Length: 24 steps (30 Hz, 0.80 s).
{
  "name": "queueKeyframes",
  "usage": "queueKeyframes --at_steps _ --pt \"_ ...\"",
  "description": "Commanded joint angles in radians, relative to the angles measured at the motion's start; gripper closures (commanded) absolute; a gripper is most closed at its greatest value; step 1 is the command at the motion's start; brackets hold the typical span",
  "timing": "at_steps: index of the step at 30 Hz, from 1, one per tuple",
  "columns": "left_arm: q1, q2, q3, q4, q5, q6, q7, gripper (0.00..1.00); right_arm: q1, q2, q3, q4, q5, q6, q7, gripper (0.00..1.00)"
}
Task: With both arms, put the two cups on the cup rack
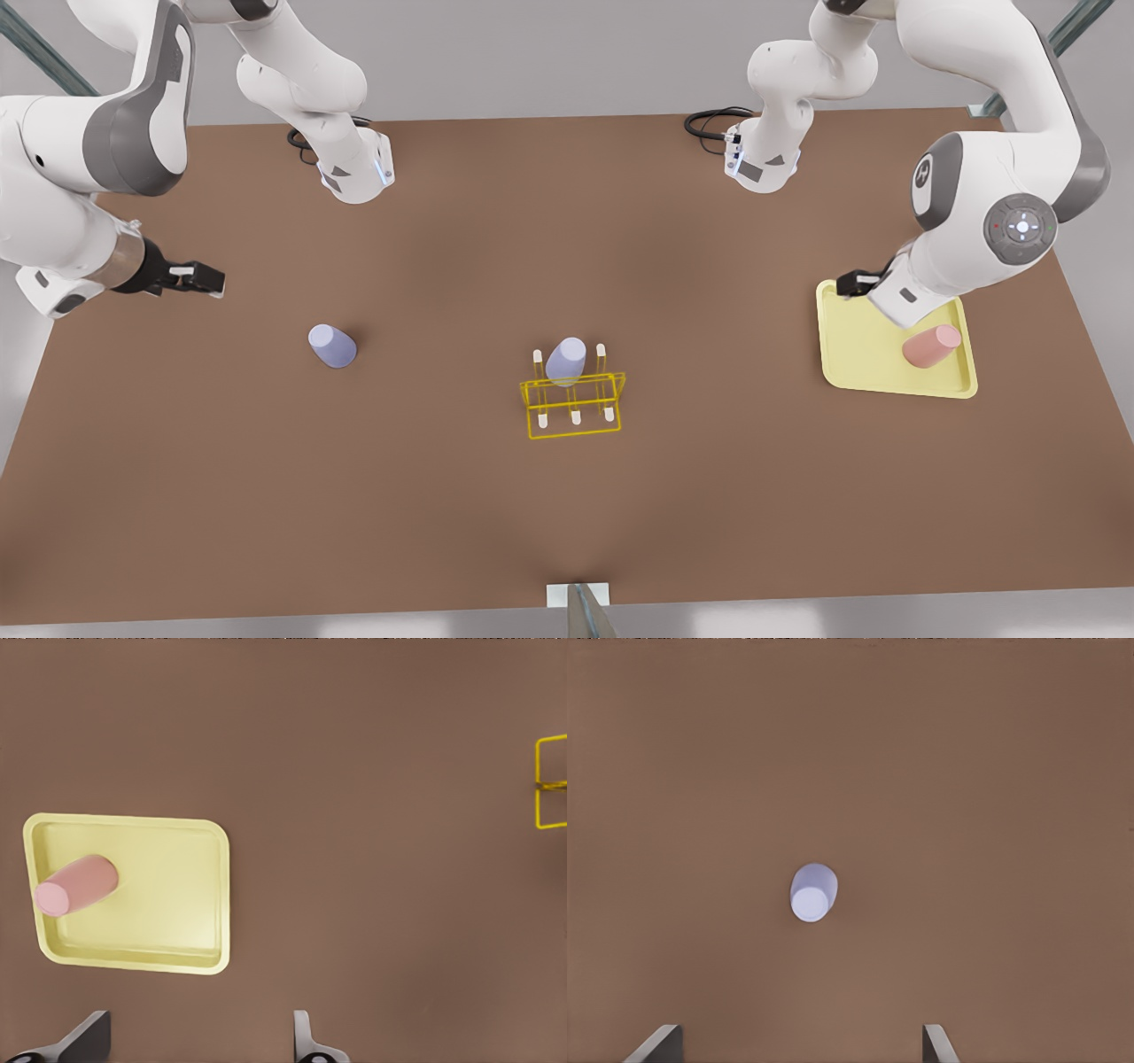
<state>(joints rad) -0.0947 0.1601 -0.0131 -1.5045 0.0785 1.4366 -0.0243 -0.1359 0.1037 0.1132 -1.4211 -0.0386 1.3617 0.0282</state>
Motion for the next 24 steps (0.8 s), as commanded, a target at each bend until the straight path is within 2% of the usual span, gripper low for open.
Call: queueKeyframes --at_steps 1,3,4,5,6,8,10,12,15,16,20,24 --pt "0.0 -0.001 0.001 0.0 0.0 0.038 0.015 0.0 -0.002 -0.001 0.0 -0.001 0.003 0.033 0.022 0.0" --pt "0.0 0.004 0.036 -0.003 -0.009 0.038 0.009 0.0 -0.001 0.007 -0.003 -0.008 0.003 0.03 -0.016 0.0" --pt "0.001 0.013 0.108 -0.043 -0.04 0.054 0.093 0.0 0.012 0.007 0.005 -0.076 -0.015 0.057 -0.017 0.0" --pt "0.009 0.032 0.176 -0.078 -0.037 0.109 0.227 0.0 0.018 0.007 0.008 -0.163 -0.012 0.143 -0.016 0.0" --pt "0.043 0.03 0.225 -0.192 -0.034 0.25 0.289 0.0 0.018 0.008 0.008 -0.234 -0.009 0.241 -0.016 0.0" --pt "0.087 0.068 0.303 -0.23 -0.036 0.381 0.504 0.0 0.018 0.011 0.01 -0.358 -0.001 0.431 -0.017 0.0" --pt "0.185 0.118 0.303 -0.287 -0.036 0.548 0.739 0.0 0.012 0.017 0.01 -0.427 0.011 0.542 -0.025 0.0" --pt "0.335 0.228 0.28 -0.332 -0.057 0.751 0.957 0.0 0.012 0.037 0.01 -0.492 0.017 0.628 -0.027 0.0" --pt "0.368 0.26 0.277 -0.353 -0.1 0.795 1.006 0.0 0.01 0.087 0.01 -0.539 0.043 0.681 -0.03 0.0" --pt "0.369 0.243 0.277 -0.417 -0.102 0.852 1.009 0.0 0.013 0.087 0.01 -0.584 0.043 0.752 -0.045 0.0" --pt "0.369 0.231 0.249 -0.459 -0.108 0.857 1.005 0.0 0.019 0.093 0.011 -0.69 0.042 0.925 -0.148 0.0" --pt "0.369 0.25 0.234 -0.482 -0.106 0.938 1.001 0.0 0.055 0.093 0.011 -0.743 0.031 0.942 -0.356 0.0"
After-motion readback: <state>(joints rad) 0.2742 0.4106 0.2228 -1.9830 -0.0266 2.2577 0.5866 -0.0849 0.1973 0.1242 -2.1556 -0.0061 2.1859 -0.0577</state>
